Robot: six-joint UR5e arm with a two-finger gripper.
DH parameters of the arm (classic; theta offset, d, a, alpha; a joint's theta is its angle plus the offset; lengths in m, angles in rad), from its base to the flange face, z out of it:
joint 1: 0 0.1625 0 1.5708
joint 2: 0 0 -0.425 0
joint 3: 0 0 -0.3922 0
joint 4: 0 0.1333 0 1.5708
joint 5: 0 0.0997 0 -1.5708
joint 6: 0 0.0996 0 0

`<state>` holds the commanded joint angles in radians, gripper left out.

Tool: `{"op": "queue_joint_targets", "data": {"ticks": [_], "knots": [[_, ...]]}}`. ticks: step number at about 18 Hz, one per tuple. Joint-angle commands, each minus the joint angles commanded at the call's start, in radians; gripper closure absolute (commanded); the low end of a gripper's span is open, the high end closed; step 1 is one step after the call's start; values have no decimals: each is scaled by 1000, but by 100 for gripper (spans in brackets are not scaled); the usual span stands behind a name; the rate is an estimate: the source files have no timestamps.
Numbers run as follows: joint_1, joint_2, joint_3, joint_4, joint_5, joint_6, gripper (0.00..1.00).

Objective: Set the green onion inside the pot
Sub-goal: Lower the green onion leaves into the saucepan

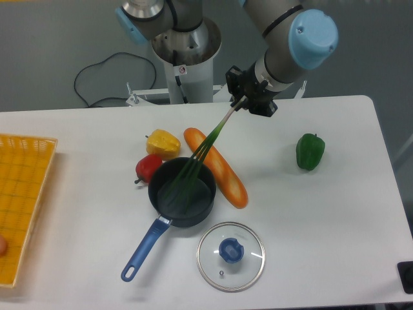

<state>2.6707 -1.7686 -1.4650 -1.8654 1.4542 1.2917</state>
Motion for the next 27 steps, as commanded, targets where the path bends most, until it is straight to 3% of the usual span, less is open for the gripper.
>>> {"op": "queue_joint_targets", "data": {"ticks": [21, 25, 27], "knots": [[-31, -43, -14, 68, 2, -40, 85], [-32, -43, -44, 135, 3, -48, 84], [-32, -41, -46, 137, 2, -48, 84]]}}
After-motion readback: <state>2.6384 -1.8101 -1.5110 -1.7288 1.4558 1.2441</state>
